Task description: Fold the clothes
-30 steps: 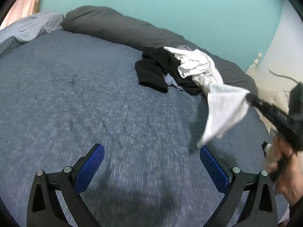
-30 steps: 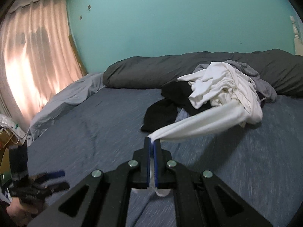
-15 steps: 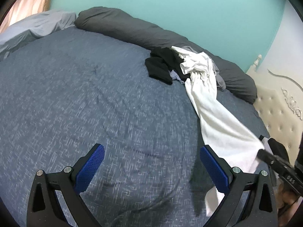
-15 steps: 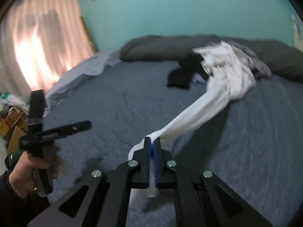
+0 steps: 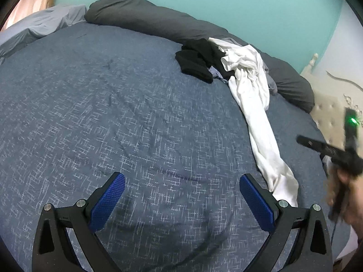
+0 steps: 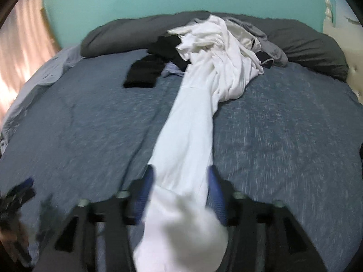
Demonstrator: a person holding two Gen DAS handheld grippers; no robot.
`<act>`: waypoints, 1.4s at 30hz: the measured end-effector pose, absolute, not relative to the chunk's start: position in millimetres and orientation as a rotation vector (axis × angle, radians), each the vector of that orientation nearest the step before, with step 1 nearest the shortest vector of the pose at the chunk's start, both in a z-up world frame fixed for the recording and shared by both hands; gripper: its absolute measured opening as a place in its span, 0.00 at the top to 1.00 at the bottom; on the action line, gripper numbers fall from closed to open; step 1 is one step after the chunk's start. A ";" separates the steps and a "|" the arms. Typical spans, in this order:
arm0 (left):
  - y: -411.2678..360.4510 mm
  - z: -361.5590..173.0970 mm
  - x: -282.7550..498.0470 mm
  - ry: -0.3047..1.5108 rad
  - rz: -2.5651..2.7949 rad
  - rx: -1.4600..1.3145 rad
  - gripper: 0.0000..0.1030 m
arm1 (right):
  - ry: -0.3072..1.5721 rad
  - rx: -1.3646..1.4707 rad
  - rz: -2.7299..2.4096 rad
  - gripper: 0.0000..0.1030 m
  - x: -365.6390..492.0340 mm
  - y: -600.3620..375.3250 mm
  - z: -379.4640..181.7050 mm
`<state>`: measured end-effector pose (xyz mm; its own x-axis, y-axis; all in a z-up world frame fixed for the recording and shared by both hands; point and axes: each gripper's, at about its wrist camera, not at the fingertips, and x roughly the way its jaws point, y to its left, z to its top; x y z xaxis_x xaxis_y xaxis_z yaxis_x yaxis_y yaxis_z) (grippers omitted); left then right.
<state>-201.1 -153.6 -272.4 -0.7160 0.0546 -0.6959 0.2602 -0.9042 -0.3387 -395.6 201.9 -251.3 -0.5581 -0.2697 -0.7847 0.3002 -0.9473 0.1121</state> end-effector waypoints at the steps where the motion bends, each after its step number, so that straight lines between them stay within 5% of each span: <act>1: -153.4 -274.2 -203.3 0.643 -2.733 1.132 0.00 | 0.045 1.280 -2.511 0.38 -410.8 200.7 -256.7; 16: -163.8 -286.9 -226.3 0.605 -2.677 1.150 0.00 | -0.087 1.455 -2.578 0.35 -531.6 198.7 -313.0; 19: -164.1 -287.0 -227.3 0.603 -2.677 1.148 0.00 | -0.100 1.436 -2.548 0.58 -532.7 197.6 -319.6; 21: -164.2 -287.5 -227.3 0.600 -2.677 1.148 0.00 | -0.082 1.405 -2.539 0.88 -529.8 194.6 -319.3; 23: -164.1 -288.1 -227.3 0.598 -2.676 1.150 0.00 | -0.067 1.372 -2.529 0.96 -523.5 192.3 -315.6; 42: -153.2 -271.4 -219.0 0.579 -2.724 1.102 0.00 | 0.000 1.152 -2.319 0.98 -357.8 187.2 -247.8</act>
